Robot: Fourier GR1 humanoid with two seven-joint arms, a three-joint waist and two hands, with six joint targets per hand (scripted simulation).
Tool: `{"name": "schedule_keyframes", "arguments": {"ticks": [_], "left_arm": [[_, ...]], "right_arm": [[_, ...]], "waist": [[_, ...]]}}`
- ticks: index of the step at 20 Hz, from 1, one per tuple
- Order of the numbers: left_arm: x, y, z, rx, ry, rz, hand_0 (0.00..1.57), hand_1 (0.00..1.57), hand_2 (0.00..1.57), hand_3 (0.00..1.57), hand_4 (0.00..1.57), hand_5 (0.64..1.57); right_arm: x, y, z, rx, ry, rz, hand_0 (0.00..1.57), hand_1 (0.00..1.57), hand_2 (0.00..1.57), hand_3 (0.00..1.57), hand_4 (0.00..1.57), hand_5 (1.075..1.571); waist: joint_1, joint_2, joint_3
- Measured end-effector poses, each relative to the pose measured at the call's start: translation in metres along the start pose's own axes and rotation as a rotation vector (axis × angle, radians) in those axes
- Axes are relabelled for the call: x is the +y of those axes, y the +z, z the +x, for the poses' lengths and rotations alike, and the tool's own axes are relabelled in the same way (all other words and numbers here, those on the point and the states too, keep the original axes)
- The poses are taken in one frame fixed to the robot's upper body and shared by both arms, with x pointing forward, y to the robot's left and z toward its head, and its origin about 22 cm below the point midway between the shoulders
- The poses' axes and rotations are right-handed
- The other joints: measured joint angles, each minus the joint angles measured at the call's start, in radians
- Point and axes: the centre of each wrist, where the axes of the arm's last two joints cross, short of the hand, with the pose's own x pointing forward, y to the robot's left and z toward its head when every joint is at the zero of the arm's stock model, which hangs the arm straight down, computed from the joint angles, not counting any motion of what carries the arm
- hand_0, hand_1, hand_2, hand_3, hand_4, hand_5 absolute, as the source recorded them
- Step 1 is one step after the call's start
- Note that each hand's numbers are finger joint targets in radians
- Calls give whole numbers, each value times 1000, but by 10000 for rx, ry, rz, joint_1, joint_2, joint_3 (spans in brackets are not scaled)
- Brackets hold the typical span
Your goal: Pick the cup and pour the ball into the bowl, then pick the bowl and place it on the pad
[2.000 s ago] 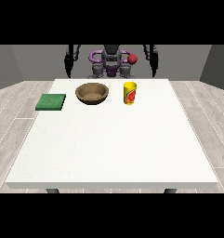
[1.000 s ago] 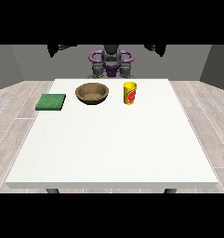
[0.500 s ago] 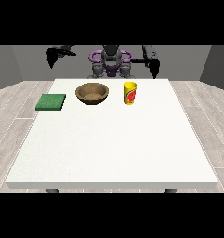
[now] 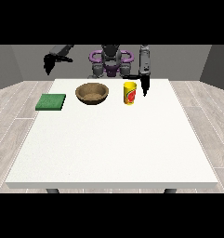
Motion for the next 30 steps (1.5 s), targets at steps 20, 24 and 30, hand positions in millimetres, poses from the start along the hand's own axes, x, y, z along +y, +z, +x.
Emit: {"name": "schedule_keyframes", "arguments": {"ticks": [20, 24, 30], "left_arm": [[-11, -10, -45, -853, -1837, 545, 1299, 1299, 1571, 1571, 1428, 1255], [-6, -4, -45, -1536, -3060, 815, 1324, 1324, 1571, 1571, 1482, 1252], [-14, -2, -46, -501, -4034, 269, 1353, 1353, 1571, 1571, 1551, 1306]], "right_arm": [[-2, -12, -3, -487, -15, 591, 0, 0, 0, 0, 0, 1570], [-9, -21, 10, -753, 123, 693, 0, 0, 0, 0, 0, 1570], [-31, -7, -4, 273, 107, 350, 0, 0, 0, 0, 0, 1570]], "waist": [[-667, 717, 101], [-954, 862, 244], [-684, -127, 91]]}}
